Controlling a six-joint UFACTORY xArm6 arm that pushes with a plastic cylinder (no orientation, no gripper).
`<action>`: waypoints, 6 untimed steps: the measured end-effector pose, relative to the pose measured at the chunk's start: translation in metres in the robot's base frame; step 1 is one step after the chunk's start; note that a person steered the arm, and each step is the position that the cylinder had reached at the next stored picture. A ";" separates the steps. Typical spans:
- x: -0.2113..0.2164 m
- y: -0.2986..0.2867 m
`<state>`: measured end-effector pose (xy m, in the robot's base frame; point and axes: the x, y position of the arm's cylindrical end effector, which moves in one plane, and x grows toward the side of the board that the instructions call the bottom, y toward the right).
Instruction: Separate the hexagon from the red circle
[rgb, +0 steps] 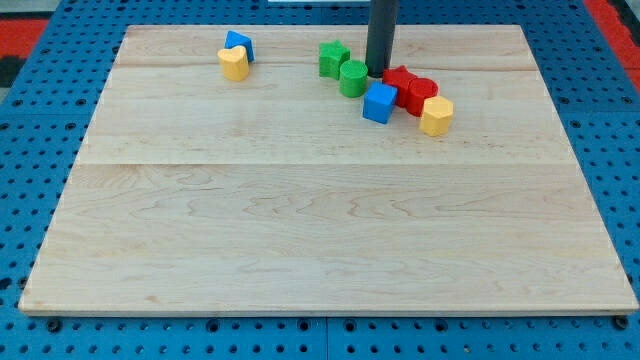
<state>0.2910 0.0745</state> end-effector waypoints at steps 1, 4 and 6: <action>0.000 0.017; 0.024 0.115; 0.098 0.116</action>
